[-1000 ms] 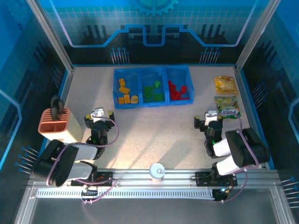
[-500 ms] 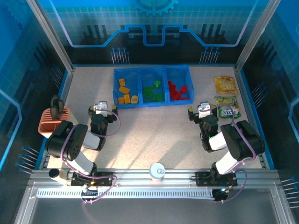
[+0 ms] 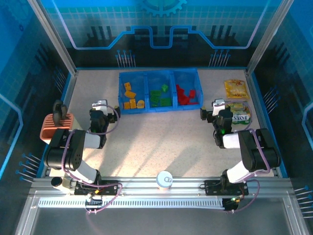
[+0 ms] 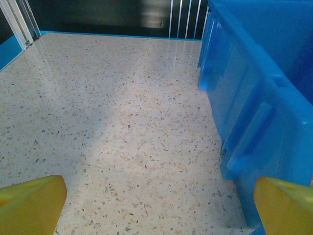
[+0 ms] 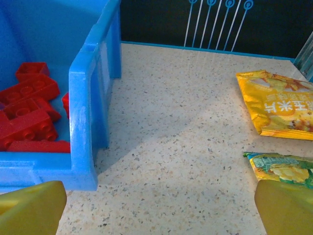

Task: Sort the legos into containers by color
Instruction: Reset both arms

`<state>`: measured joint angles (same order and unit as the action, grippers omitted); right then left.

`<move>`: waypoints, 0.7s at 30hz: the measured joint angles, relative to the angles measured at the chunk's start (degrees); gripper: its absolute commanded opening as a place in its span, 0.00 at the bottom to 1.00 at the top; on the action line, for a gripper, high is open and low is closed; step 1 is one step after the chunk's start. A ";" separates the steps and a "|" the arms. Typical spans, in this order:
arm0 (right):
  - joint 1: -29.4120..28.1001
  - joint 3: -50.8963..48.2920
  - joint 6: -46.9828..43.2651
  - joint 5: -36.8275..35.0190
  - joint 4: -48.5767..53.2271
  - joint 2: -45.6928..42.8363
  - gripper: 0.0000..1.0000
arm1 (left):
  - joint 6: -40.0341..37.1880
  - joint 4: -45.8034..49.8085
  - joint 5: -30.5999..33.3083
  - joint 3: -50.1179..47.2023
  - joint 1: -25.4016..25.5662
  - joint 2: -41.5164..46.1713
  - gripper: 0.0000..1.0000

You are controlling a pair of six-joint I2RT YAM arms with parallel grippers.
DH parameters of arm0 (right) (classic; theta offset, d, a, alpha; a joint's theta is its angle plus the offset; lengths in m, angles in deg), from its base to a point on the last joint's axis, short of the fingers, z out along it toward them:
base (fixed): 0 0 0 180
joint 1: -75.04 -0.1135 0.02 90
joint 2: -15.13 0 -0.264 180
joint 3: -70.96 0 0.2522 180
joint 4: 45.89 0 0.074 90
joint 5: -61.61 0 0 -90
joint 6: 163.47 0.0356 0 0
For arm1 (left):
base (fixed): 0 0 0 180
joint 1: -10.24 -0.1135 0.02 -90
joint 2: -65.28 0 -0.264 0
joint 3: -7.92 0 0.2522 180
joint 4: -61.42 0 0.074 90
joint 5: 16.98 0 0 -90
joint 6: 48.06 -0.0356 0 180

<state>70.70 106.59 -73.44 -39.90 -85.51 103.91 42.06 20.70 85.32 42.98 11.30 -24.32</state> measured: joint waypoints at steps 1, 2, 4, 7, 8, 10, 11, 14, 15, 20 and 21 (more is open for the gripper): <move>0.00 0.00 0.00 0.02 0.24 0.00 1.00 | 0.00 0.24 -0.17 0.00 0.00 0.00 0.99; 0.00 0.00 0.00 0.04 0.33 0.00 1.00 | 0.00 0.28 -0.20 -0.02 0.00 0.00 0.99; 0.00 0.00 0.00 0.04 0.39 0.00 1.00 | 0.00 0.26 -0.24 -0.02 0.00 0.00 0.99; 0.00 0.00 0.02 0.04 0.44 0.00 1.00 | 0.00 0.26 -0.24 -0.02 0.00 0.00 0.99; 0.00 0.00 0.02 0.04 0.44 -0.02 1.00 | 0.00 0.26 -0.24 -0.02 0.00 0.00 0.99; 0.00 0.00 0.02 0.04 0.44 0.00 1.00 | 0.02 0.26 -0.24 -0.02 0.00 0.00 0.99; 0.00 0.00 0.02 0.04 0.44 0.00 1.00 | 0.02 0.26 -0.24 -0.02 0.00 0.00 0.99; 0.00 0.00 0.00 0.04 0.46 0.00 1.00 | 0.00 0.26 -0.26 -0.02 0.00 0.00 0.99; 0.00 0.00 0.02 0.04 0.46 0.00 1.00 | 0.00 0.28 -0.46 -0.02 0.00 0.00 0.99; 0.00 0.00 0.02 0.04 0.46 0.00 1.00 | -0.04 0.92 -2.32 0.00 0.00 0.00 0.99; 0.00 0.00 0.02 0.04 0.46 0.00 1.00 | -0.04 1.11 -2.58 0.00 0.00 0.00 0.99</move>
<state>70.70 106.59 -73.41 -39.85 -85.05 103.91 42.01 21.82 82.74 42.98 11.30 -24.32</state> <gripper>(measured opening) 0.996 0.992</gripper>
